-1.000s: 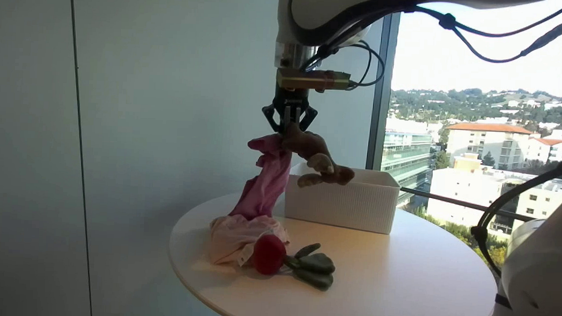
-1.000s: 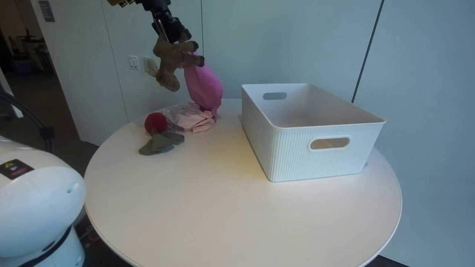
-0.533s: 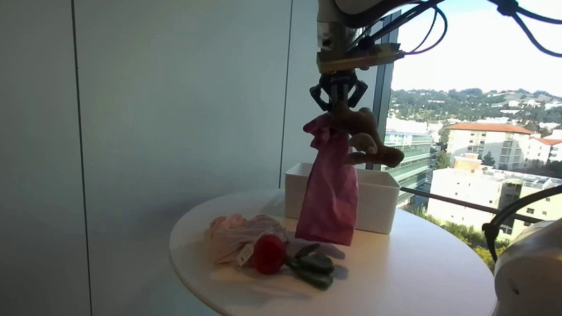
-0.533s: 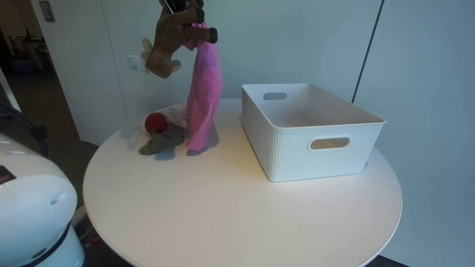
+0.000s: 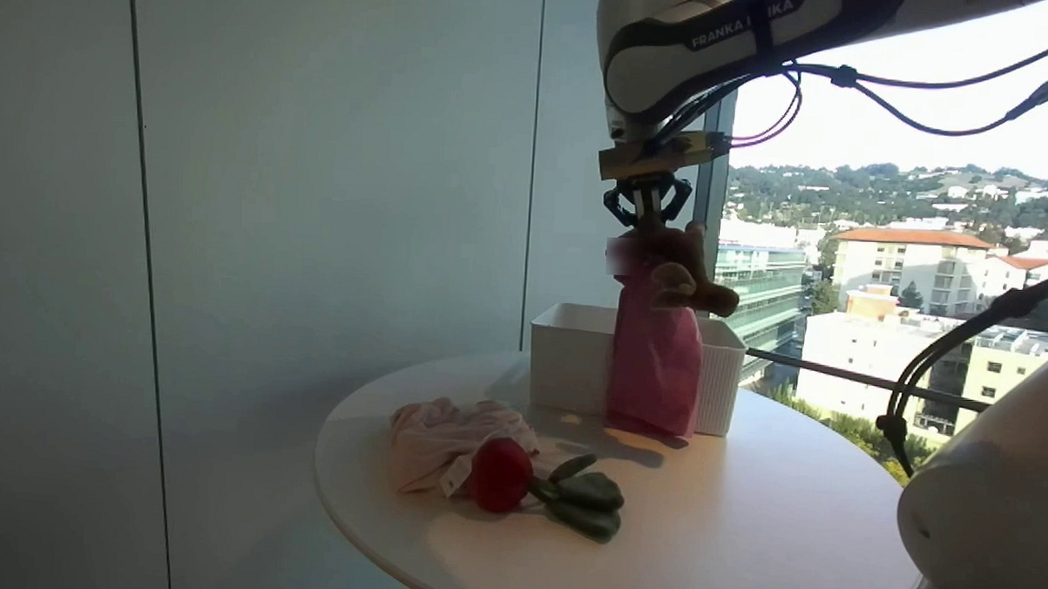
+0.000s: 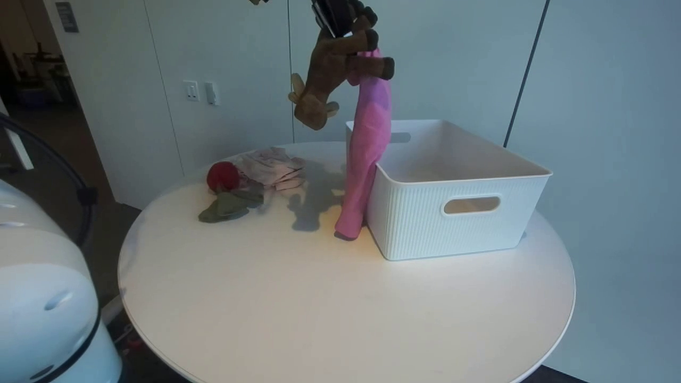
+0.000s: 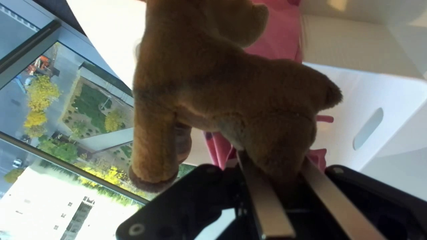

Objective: Remove the things from the table and put them in the basket

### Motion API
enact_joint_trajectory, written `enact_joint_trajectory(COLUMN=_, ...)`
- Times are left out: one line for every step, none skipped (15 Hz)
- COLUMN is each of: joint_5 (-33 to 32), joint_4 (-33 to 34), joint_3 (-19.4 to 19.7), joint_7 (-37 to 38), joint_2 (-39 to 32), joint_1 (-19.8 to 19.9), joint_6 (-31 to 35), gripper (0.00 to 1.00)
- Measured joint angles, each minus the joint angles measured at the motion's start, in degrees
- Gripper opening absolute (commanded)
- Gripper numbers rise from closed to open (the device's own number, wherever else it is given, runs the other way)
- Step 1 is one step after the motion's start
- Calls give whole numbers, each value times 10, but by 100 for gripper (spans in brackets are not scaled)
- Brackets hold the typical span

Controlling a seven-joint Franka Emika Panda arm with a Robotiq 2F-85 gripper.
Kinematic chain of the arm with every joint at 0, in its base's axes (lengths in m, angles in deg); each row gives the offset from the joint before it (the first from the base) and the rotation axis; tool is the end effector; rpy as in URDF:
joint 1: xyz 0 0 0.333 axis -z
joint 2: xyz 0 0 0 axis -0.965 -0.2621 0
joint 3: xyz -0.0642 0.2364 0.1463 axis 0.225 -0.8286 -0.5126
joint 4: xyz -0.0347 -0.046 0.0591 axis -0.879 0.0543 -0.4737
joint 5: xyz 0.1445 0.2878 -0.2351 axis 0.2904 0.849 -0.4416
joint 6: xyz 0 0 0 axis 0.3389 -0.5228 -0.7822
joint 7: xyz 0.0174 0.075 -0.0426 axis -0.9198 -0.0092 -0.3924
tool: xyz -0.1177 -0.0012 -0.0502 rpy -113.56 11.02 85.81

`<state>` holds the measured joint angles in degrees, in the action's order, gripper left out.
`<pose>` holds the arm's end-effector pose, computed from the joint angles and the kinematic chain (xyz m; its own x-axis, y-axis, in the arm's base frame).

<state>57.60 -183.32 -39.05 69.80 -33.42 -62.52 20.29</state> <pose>0.4491 -0.0970 0.6042 0.5632 -0.6398 0.5229 -0.8121 -0.5457 0.2069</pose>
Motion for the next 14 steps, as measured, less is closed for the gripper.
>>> enact_joint_trajectory(joint_5=-10, joint_4=14, joint_3=5, joint_7=0, joint_2=-13, joint_1=3, joint_6=2, gripper=10)
enact_joint_trajectory(joint_5=-23, joint_4=30, joint_3=6, joint_7=3, joint_2=-24, joint_1=6, joint_6=1, gripper=10)
enact_joint_trajectory(joint_5=-36, joint_4=47, joint_3=6, joint_7=6, joint_2=-34, joint_1=8, joint_6=1, gripper=10)
enact_joint_trajectory(joint_5=-50, joint_4=64, joint_3=6, joint_7=10, joint_2=-43, joint_1=8, joint_6=-1, gripper=10)
enact_joint_trajectory(joint_5=-61, joint_4=80, joint_3=6, joint_7=13, joint_2=-50, joint_1=8, joint_6=-3, gripper=10)
enact_joint_trajectory(joint_5=-67, joint_4=96, joint_3=6, joint_7=13, joint_2=-56, joint_1=7, joint_6=-3, gripper=10)
enact_joint_trajectory(joint_5=-68, joint_4=108, joint_3=7, joint_7=13, joint_2=-64, joint_1=5, joint_6=-1, gripper=10)
enact_joint_trajectory(joint_5=-65, joint_4=115, joint_3=10, joint_7=13, joint_2=-74, joint_1=1, joint_6=6, gripper=10)
enact_joint_trajectory(joint_5=-58, joint_4=117, joint_3=14, joint_7=13, joint_2=-86, joint_1=-5, joint_6=17, gripper=10)
enact_joint_trajectory(joint_5=-44, joint_4=116, joint_3=18, joint_7=13, joint_2=-104, joint_1=-13, joint_6=36, gripper=11)
enact_joint_trajectory(joint_5=-31, joint_4=115, joint_3=22, joint_7=13, joint_2=-124, joint_1=-19, joint_6=55, gripper=11)
enact_joint_trajectory(joint_5=-23, joint_4=114, joint_3=25, joint_7=13, joint_2=-148, joint_1=-23, joint_6=74, gripper=11)
enact_joint_trajectory(joint_5=-19, joint_4=114, joint_3=28, joint_7=14, joint_2=-173, joint_1=-26, joint_6=87, gripper=12)
enact_joint_trajectory(joint_5=-19, joint_4=116, joint_3=31, joint_7=20, joint_2=-197, joint_1=-27, joint_6=92, gripper=11)
